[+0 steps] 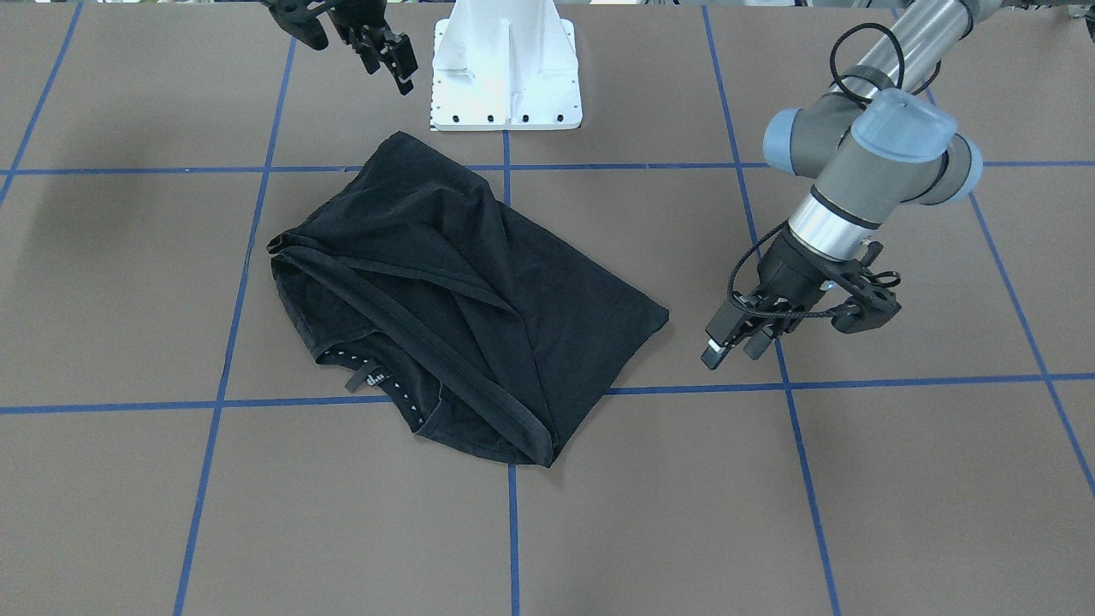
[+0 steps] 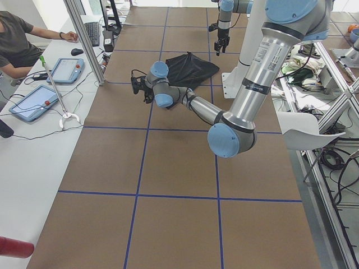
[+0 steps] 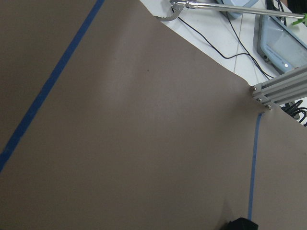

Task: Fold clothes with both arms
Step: 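Grasp the far corner with the left gripper while the right gripper holds its corner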

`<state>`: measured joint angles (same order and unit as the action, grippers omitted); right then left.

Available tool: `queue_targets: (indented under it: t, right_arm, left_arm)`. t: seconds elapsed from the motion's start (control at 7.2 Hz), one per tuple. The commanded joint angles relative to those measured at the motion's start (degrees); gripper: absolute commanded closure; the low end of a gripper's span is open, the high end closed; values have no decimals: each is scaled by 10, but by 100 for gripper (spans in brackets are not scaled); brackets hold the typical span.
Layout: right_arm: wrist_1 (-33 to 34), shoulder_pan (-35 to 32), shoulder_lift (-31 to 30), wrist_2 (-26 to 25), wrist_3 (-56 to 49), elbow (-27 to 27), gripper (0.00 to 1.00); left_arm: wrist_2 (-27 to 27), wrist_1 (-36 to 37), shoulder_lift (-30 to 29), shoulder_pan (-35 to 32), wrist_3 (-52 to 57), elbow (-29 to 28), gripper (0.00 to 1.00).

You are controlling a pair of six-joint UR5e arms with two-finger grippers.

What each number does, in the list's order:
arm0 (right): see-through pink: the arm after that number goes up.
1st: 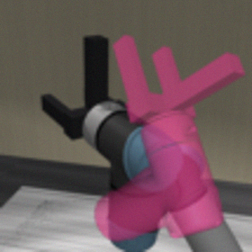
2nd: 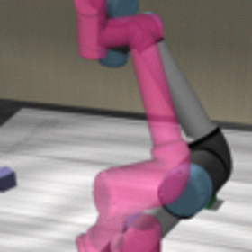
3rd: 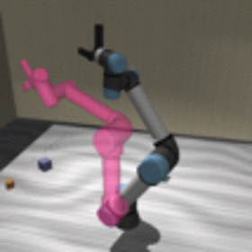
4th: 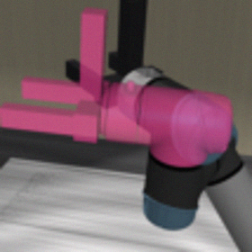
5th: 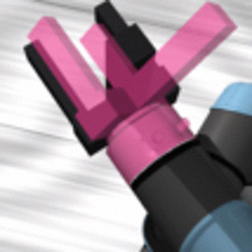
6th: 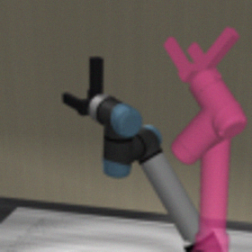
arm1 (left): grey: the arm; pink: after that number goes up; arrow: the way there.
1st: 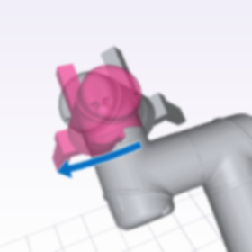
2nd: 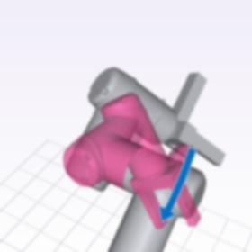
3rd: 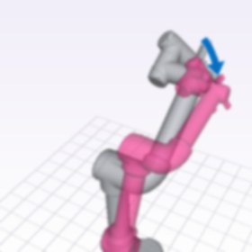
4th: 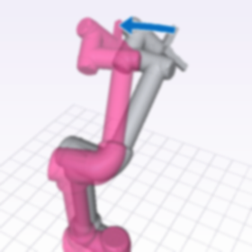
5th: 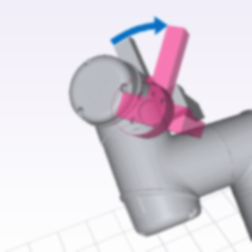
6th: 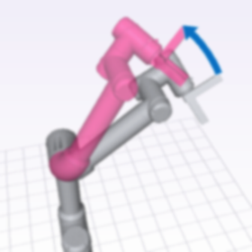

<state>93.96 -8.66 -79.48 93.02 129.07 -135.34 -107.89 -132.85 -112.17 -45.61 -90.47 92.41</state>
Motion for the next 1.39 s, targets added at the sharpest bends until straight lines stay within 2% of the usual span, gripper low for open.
queue_targets:
  t: [0.0,0.14,0.28,0.42,0.69,0.97,1.11,1.25]
  right_arm:
    - [2,-96,0,3,-79,9,0]
    - [2,-121,1,4,-110,16,0]
    - [1,-124,2,3,-116,31,0]
    - [1,-124,3,3,-116,34,0]
    - [2,-124,3,3,-116,36,0]
    - [2,-124,3,3,-116,39,0]
    - [1,-124,3,3,-116,43,0]
    - [1,-124,3,3,-116,53,0]
  left_arm:
    - [66,11,23,86,-4,17,19]
    - [70,11,24,103,-3,8,25]
    - [76,12,26,118,-2,6,30]
    - [80,11,25,121,-2,1,40]
    - [80,12,26,129,-1,-3,49]
    - [80,12,27,131,-1,-3,94]
    - [80,12,26,131,-1,-3,100]
    - [76,11,24,130,5,-1,100]
